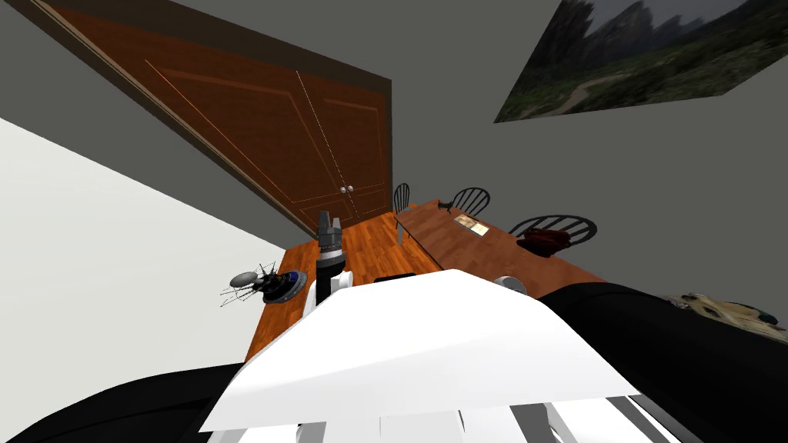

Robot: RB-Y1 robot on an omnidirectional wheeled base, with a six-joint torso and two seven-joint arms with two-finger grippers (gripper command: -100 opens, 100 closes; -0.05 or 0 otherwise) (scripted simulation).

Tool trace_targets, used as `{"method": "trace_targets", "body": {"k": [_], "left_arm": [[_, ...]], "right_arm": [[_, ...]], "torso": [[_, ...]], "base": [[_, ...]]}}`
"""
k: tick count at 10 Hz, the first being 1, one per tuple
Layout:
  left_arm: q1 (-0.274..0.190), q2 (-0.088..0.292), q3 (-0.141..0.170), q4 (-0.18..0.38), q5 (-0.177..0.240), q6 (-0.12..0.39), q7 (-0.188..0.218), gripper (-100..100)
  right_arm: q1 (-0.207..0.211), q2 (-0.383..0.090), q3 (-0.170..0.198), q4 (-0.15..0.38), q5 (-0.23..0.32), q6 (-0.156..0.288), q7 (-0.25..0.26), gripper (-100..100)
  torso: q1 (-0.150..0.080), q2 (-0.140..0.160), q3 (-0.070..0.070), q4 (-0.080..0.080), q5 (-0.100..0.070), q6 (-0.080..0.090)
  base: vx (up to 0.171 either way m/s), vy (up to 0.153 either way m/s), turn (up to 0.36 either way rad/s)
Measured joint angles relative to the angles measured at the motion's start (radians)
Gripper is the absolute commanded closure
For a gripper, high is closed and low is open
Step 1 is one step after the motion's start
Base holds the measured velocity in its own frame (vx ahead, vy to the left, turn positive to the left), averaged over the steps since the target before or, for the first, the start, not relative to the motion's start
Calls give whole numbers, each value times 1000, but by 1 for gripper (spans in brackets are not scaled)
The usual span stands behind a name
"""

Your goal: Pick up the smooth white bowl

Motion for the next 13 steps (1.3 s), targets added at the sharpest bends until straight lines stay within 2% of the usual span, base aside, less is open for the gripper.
{"method": "trace_targets", "body": {"k": [1,2,4,6,7,8,10,12,13], "left_arm": [[0,0,0,0,0,0,0,0],[0,0,0,0,0,0,0,0],[0,0,0,0,0,0,0,0],[0,0,0,0,0,0,0,0],[0,0,0,0,0,0,0,0],[0,0,0,0,0,0,0,0],[0,0,0,0,0,0,0,0],[0,0,0,0,0,0,0,0],[0,0,0,0,0,0,0,0]], "right_arm": [[-1,0,-2,0,28,0,2,100],[11,19,-31,-21,51,-12,-12,100],[36,27,-71,-72,130,-22,-74,100],[34,31,-80,-71,182,-22,-59,100],[55,48,-108,-104,212,-31,-82,100],[64,57,-136,-121,235,-41,-103,100],[67,61,-153,-140,296,-43,-125,100],[69,62,-156,-146,350,-43,-129,100],[69,63,-156,-146,352,-43,-129,0]], "torso": [[0,1,1,0,0,1],[-1,-1,-1,-1,1,4],[2,-2,-1,-1,1,-1],[3,1,0,-1,2,0],[2,-1,-1,-2,2,3],[3,-3,-2,-1,3,-1],[4,-1,-1,-1,3,-2],[4,1,0,-1,3,-1],[4,1,0,-1,3,-1]], "base": [[78,-40,-340],[95,-20,-193],[31,6,41],[40,-8,-169],[90,-11,-204],[43,0,34],[8,0,28],[-3,1,-7],[0,0,0]]}}
